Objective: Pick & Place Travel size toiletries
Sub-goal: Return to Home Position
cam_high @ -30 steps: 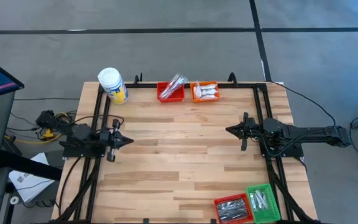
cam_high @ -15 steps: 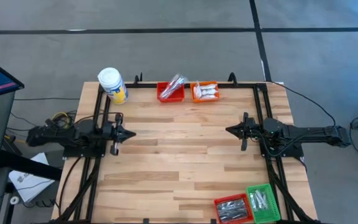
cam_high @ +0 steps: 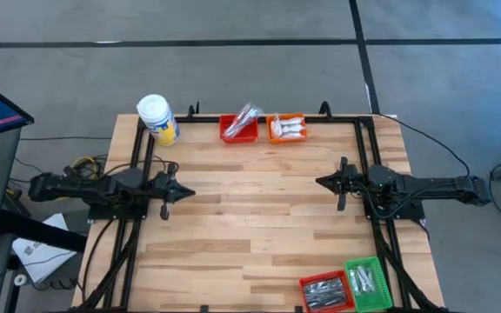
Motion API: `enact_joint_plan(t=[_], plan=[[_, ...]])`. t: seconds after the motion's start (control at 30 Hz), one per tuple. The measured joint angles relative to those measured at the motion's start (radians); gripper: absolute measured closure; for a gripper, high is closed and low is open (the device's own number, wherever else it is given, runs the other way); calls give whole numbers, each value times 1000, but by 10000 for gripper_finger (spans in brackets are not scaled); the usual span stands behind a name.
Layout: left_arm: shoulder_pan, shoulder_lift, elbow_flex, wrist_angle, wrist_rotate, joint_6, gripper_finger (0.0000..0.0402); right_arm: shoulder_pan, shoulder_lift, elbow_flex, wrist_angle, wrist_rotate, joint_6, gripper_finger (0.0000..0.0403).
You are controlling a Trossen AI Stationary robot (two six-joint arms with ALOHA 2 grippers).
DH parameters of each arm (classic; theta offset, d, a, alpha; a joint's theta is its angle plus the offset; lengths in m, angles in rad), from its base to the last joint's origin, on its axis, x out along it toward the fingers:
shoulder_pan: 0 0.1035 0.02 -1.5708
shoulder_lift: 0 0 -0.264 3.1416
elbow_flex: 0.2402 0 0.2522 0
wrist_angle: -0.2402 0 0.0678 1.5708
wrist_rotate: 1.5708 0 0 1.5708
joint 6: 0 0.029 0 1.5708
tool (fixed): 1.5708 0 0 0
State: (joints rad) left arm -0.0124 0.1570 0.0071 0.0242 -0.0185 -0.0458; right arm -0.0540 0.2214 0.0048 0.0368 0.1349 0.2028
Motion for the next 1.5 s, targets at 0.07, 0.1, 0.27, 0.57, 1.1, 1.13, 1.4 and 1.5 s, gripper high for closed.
enact_joint_plan(t=[0.07, 0.1, 0.27, 0.57, 1.1, 1.13, 1.4, 1.5], plan=[[0, 26, 0, 1, 0, 5, 401, 0, 0, 0, 0, 0, 0, 403], [0, 39, 0, 1, 0, 6, 401, 0, 0, 0, 0, 0, 0, 403], [0, 94, 0, 2, -1, 7, 401, 0, 0, 0, 0, 0, 0, 403], [0, 153, 0, 6, -4, 7, 401, 0, 0, 0, 0, 0, 0, 403], [0, 160, -1, 28, -3, 7, 401, 0, 0, 0, 0, 0, 0, 403], [0, 160, -1, 29, -3, 7, 401, 0, 0, 0, 0, 0, 0, 403], [0, 160, -1, 30, -3, 7, 401, 0, 0, 0, 0, 0, 0, 403], [0, 160, -1, 33, -3, 7, 401, 0, 0, 0, 0, 0, 0, 403]])
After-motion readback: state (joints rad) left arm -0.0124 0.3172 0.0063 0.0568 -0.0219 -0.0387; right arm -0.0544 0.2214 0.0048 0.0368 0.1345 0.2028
